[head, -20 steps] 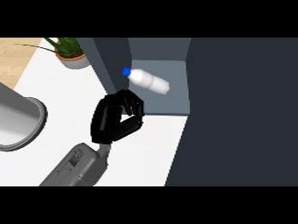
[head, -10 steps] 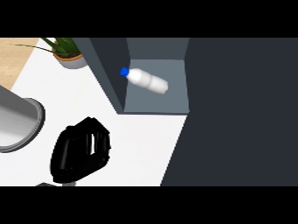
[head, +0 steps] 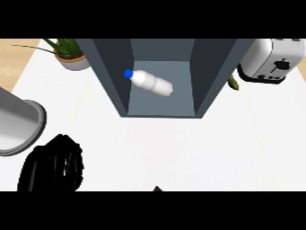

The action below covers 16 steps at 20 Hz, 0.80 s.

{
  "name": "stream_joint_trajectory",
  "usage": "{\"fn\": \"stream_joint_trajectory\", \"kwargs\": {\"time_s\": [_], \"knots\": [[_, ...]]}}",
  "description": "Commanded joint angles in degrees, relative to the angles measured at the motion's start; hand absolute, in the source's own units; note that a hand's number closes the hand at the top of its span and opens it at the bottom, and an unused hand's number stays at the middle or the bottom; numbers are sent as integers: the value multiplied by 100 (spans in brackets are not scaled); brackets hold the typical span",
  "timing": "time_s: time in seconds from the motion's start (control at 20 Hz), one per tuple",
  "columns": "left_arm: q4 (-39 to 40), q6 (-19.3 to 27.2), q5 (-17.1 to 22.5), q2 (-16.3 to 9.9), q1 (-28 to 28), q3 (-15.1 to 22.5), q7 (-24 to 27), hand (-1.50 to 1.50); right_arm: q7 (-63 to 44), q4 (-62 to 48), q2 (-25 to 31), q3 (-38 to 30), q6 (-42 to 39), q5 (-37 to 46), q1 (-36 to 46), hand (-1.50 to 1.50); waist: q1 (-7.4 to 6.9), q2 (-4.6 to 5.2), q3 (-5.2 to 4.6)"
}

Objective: Pick up the bottled water, place it into the cabinet and close the cabinet

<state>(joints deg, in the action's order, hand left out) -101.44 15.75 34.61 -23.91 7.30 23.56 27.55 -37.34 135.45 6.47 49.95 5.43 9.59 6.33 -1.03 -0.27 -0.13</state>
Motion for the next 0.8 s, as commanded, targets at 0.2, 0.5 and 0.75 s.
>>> {"fn": "stream_joint_trajectory", "kwargs": {"time_s": [0.2,0.5,0.75], "knots": [[-446,-410,153,-314,748,-286,219,150,201,-1222,-603,336,881,598,1737,150,-117,11,-3],[-233,-989,417,-617,933,-634,311,150,-344,-1508,-593,-167,1695,397,2401,150,-153,30,-14],[-319,-1473,713,-951,1286,-1096,425,150,0,-2491,-617,-1300,1857,-543,3055,150,-232,70,2]]}}
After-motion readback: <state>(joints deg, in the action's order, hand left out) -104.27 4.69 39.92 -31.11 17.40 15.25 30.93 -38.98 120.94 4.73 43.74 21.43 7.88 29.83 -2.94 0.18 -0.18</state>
